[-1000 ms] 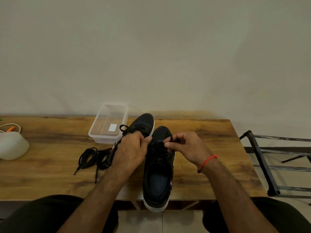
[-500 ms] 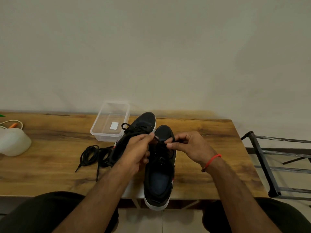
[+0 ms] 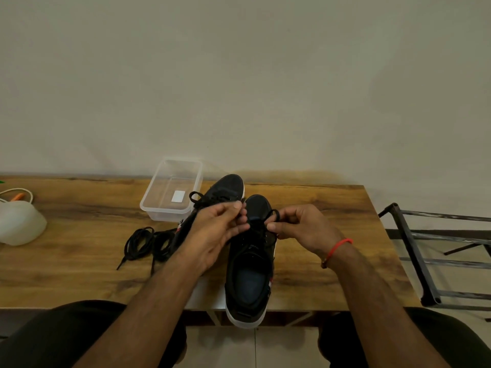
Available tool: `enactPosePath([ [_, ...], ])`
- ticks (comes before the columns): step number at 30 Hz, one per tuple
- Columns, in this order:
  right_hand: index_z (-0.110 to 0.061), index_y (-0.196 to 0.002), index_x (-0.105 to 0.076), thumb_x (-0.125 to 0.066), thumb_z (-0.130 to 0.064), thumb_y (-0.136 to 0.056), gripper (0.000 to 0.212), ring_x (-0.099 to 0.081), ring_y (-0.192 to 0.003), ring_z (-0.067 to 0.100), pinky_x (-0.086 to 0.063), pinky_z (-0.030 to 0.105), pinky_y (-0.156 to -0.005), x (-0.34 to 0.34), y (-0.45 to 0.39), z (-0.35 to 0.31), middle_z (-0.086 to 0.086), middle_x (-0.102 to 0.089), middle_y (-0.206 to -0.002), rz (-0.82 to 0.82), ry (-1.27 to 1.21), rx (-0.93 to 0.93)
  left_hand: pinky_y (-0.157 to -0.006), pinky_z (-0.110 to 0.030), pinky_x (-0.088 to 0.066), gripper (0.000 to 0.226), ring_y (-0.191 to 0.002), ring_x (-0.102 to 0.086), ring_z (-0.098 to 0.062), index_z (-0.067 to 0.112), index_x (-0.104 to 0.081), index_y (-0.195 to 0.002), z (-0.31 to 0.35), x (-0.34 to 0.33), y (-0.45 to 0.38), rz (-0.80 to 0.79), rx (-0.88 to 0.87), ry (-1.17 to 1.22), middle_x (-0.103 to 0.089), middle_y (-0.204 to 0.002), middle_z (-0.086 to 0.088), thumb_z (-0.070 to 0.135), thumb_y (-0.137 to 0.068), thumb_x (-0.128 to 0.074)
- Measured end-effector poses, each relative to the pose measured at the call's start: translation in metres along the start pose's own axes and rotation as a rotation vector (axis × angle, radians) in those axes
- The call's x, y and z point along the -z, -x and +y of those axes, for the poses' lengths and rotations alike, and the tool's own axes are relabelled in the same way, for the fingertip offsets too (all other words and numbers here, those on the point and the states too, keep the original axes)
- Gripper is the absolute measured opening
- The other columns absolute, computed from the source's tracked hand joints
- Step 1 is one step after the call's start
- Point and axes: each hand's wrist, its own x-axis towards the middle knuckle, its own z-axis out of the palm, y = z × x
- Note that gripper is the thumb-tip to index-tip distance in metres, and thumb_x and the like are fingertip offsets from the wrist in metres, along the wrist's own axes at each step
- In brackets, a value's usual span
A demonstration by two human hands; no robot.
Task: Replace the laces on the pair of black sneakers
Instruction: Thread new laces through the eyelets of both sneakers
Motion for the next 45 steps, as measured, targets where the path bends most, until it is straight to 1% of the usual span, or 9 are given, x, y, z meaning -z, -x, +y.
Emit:
enactPosePath([
  [8,-0.02,-0.09,-0.073,-0.072,-0.013,-0.09,0.007,-0.072,-0.092,0.011,-0.057,0.026,-0.077,0.0,0.002,0.002,-0.002,-0.077,-0.093,-0.087,0.103,-0.083,-0.094,-0.04,-0.059,0.016,-0.09,-0.074,-0.02,0.012,-0.058,-0.098,0.042,0.037,-0.01,0.424,-0.359,0.325,-0.066,-0.094,-0.005,0.017,-0.108,-0.047],
  [11,-0.018,-0.09,-0.072,-0.071,-0.013,-0.091,0.006,-0.071,-0.085,0.008,-0.056,0.021,-0.072,-0.005,0.002,0.0,0.0,-0.077,-0.088,-0.074,0.09,-0.09,-0.073,-0.034,-0.063,0.019,-0.084,-0.076,-0.022,0.013,-0.055,-0.124,0.036,0.039,-0.01,0.343,-0.268,-0.188,-0.063,-0.119,-0.011,0.017,-0.105,-0.054],
  [13,-0.018,-0.09,-0.072,-0.071,-0.013,-0.091,0.006,-0.07,-0.083,0.008,-0.056,0.021,-0.072,-0.005,0.002,0.001,0.001,-0.077,-0.089,-0.074,0.092,-0.086,-0.051,-0.033,-0.059,0.033,-0.067,-0.073,-0.024,0.018,-0.048,-0.132,0.03,0.031,-0.005,0.326,-0.352,-0.659,-0.063,-0.112,-0.003,0.022,-0.102,-0.06],
  [15,-0.021,-0.089,-0.072,-0.071,-0.013,-0.091,0.008,-0.069,-0.086,0.008,-0.056,0.023,-0.074,-0.004,0.002,0.001,-0.001,-0.076,-0.091,-0.091,0.106,-0.086,-0.048,-0.034,-0.056,0.021,-0.056,-0.066,-0.018,0.017,-0.057,-0.108,0.025,0.017,0.005,0.312,-0.426,-0.979,-0.066,-0.087,0.0,0.036,-0.101,-0.059],
  [19,-0.023,-0.089,-0.075,-0.072,-0.015,-0.09,0.008,-0.069,-0.093,0.013,-0.058,0.028,-0.079,-0.003,0.002,0.004,-0.006,-0.075,-0.092,-0.116,0.131,-0.092,-0.045,-0.021,-0.044,0.059,-0.039,-0.055,-0.009,0.012,-0.063,-0.074,-0.002,0.0,0.013,0.075,-0.034,-1.239,-0.061,-0.055,0.0,0.065,-0.096,-0.048],
  [28,-0.021,-0.095,-0.078,-0.071,-0.017,-0.091,0.009,-0.069,-0.098,0.014,-0.058,0.028,-0.082,-0.002,0.0,0.006,-0.004,-0.077,-0.096,-0.125,0.123,-0.09,-0.059,-0.025,-0.041,0.032,-0.063,-0.053,-0.011,0.019,-0.061,-0.079,-0.018,0.002,-0.001,0.021,0.015,-1.119,-0.058,-0.073,0.001,0.044,-0.099,-0.058],
  [34,-0.021,-0.098,-0.079,-0.072,-0.019,-0.091,0.01,-0.069,-0.101,0.018,-0.057,0.035,-0.088,-0.002,-0.001,0.008,-0.002,-0.077,-0.096,-0.164,0.144,-0.092,-0.054,-0.024,-0.039,0.048,-0.055,-0.049,-0.011,0.02,-0.055,-0.067,-0.018,0.0,-0.001,0.01,0.06,-1.101,-0.052,-0.063,0.003,0.06,-0.093,-0.059],
  [39,-0.021,-0.098,-0.079,-0.071,-0.021,-0.092,0.01,-0.069,-0.101,0.014,-0.058,0.032,-0.087,-0.002,-0.001,0.008,-0.005,-0.077,-0.097,-0.156,0.133,-0.092,-0.068,-0.026,-0.048,0.024,-0.078,-0.061,-0.011,0.015,-0.067,-0.088,-0.02,0.002,-0.003,0.049,-0.003,-1.031,-0.068,-0.088,-0.003,0.035,-0.098,-0.06],
  [45,-0.02,-0.101,-0.079,-0.068,-0.026,-0.094,0.014,-0.068,-0.101,0.007,-0.058,0.032,-0.088,-0.001,-0.001,0.008,-0.011,-0.076,-0.098,-0.168,0.138,-0.087,-0.057,-0.026,-0.046,0.042,-0.057,-0.054,-0.011,0.018,-0.058,-0.074,-0.021,0.001,-0.003,0.071,-0.015,-1.108,-0.059,-0.068,0.001,0.053,-0.098,-0.056],
])
